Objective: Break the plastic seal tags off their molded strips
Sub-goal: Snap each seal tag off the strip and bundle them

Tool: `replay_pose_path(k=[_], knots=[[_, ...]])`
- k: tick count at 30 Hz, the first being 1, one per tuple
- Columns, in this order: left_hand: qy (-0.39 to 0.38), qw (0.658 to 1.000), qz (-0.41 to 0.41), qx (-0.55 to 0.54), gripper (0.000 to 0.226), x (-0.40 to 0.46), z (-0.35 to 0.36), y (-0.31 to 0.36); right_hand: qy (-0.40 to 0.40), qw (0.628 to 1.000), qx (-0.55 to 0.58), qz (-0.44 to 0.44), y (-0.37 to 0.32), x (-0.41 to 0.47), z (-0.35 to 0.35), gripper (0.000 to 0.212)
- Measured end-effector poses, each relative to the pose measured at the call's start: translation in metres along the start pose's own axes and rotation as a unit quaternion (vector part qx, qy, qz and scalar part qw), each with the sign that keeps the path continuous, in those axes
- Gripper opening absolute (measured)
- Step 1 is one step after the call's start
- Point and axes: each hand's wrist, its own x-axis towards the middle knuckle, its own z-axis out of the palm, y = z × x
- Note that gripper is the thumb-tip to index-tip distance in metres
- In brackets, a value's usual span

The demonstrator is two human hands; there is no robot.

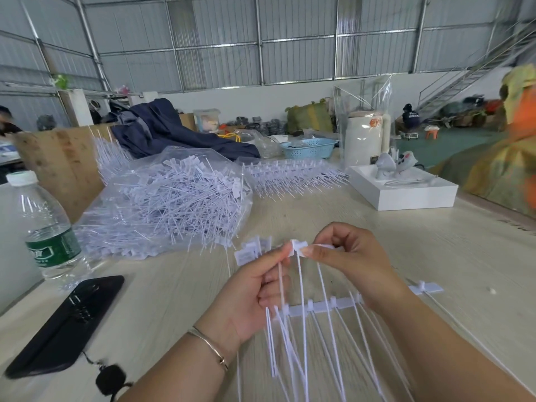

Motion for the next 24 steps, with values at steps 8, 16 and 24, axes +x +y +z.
replay_pose_path(k=[8,16,24], knots=[[0.069,0.990,0.060,0.103,0.018,0.002,-0.005,0.000,0.015,1.000,0.012,0.000,0.003,0.004,-0.007,0.023],[0.085,0.981,0.056,0.167,0.011,-0.001,-0.008,0.005,-0.001,0.999,0.018,0.048,-0.001,0.005,-0.013,0.009],[0.058,0.971,-0.010,0.232,0.031,0.000,-0.009,0.009,-0.094,0.991,-0.017,0.095,-0.007,0.004,-0.022,0.005]])
